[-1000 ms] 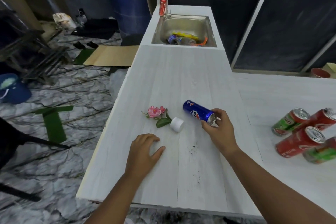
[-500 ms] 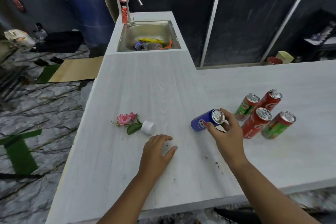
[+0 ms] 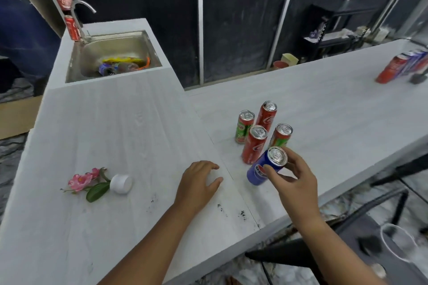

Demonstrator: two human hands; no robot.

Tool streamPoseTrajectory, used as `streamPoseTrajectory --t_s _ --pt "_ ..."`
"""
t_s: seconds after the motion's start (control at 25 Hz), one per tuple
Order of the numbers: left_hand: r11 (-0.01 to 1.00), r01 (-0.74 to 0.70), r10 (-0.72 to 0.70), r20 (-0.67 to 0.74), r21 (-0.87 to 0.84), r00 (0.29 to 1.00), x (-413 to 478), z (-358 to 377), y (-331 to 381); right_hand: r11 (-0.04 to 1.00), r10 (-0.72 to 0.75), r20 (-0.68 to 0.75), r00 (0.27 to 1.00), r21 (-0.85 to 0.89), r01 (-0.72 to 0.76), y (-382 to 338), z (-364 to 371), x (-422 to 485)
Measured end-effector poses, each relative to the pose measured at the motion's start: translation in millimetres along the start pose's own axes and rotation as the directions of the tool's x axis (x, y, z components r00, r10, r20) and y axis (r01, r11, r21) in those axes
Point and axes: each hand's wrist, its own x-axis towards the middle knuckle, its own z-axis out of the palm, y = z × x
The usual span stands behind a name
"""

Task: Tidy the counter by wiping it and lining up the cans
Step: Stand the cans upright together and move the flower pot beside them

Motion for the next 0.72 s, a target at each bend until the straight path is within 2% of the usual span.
streamPoseTrajectory --t_s 0.12,0.24,0.72 --pt "0.99 -0.1 0.093 0.075 0.101 0.993 21.3 24.8 14.6 0.998 0.051 -0.072 0.996 -0.037 -0.054 10.3 -30.1 11.4" --pt "0.982 -0.125 0.105 0.143 0.144 0.984 31.8 45.9 25.7 0.993 0.089 -0.131 0.987 -0.063 -0.098 20.5 -51.6 26.2" --pt "0.993 -0.084 0.079 0.057 0.089 0.995 20.0 59.6 20.4 0.982 0.069 -0.092 0.993 -0.168 -0.084 46.8 -65.4 44.6"
